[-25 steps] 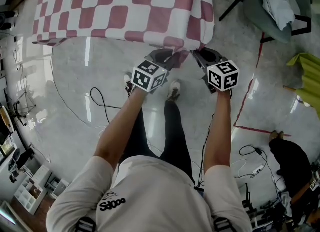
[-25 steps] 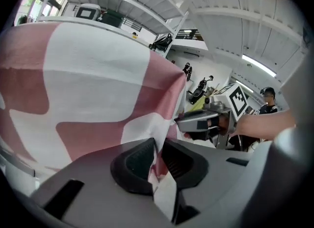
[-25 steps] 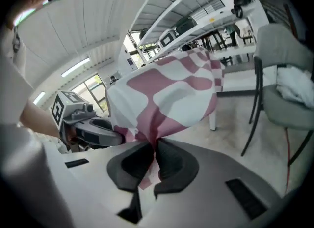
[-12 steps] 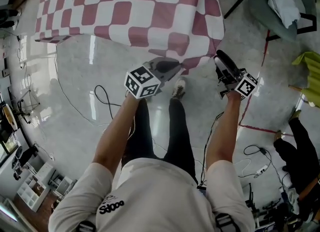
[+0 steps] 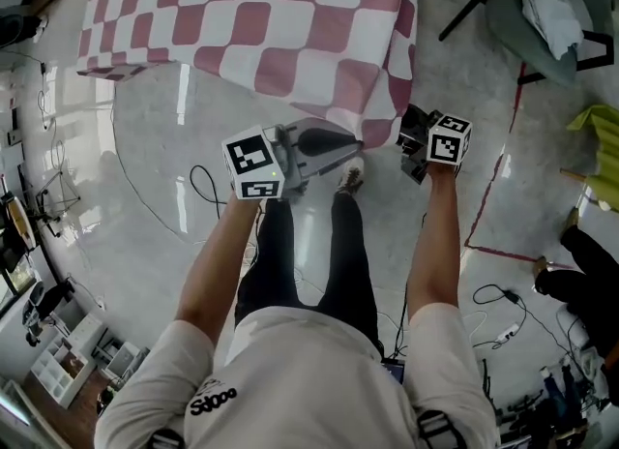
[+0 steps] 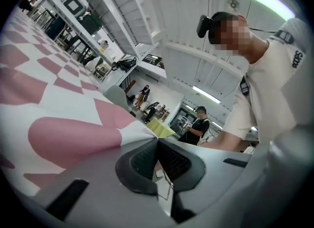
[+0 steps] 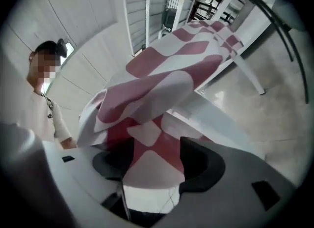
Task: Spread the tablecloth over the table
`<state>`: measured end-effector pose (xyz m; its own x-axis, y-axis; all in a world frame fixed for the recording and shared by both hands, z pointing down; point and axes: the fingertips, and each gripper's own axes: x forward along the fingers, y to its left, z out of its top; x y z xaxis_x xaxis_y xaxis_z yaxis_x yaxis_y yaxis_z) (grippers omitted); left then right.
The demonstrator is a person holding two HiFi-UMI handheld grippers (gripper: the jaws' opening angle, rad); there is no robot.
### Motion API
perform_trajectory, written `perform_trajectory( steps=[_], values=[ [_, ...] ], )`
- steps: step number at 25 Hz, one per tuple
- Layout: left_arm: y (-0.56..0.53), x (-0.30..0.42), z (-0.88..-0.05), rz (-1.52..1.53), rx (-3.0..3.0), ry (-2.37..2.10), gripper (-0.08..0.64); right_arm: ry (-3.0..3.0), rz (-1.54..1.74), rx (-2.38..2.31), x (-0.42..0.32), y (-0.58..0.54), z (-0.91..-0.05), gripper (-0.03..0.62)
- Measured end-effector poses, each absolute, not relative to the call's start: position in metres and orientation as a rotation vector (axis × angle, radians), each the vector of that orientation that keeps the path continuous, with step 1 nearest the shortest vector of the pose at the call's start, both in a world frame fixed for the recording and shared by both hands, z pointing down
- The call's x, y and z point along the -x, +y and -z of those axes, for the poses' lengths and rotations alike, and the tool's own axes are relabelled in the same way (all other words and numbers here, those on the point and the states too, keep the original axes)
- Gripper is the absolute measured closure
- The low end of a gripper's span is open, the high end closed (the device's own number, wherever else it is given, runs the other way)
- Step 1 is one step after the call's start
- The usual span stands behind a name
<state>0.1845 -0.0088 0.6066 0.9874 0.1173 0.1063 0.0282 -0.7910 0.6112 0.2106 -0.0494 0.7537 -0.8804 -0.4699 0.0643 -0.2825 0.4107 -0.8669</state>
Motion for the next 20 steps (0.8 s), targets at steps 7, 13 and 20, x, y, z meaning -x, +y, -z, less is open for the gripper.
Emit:
perform_trajectory(
  steps=[7,13,20],
  values=[
    [-0.017,-0.179,-0.579,-0.099,-2.505,0.098,0.531,2.203,1.165,0.378,-0.204,-0.055,-0.654,0.534],
    [-0.013,-0.178,-0.593,-0.146,-2.499,0.053,0.531,2.312,1.182,0.508,-0.223,-0.044,-0.661,0.571],
    [-0.008,-0.18,-0.658,-0.533,-2.529,-0.072,0.531,2.477,1.316,0.945,-0.283,-0.017,-0.721,0.571]
  ],
)
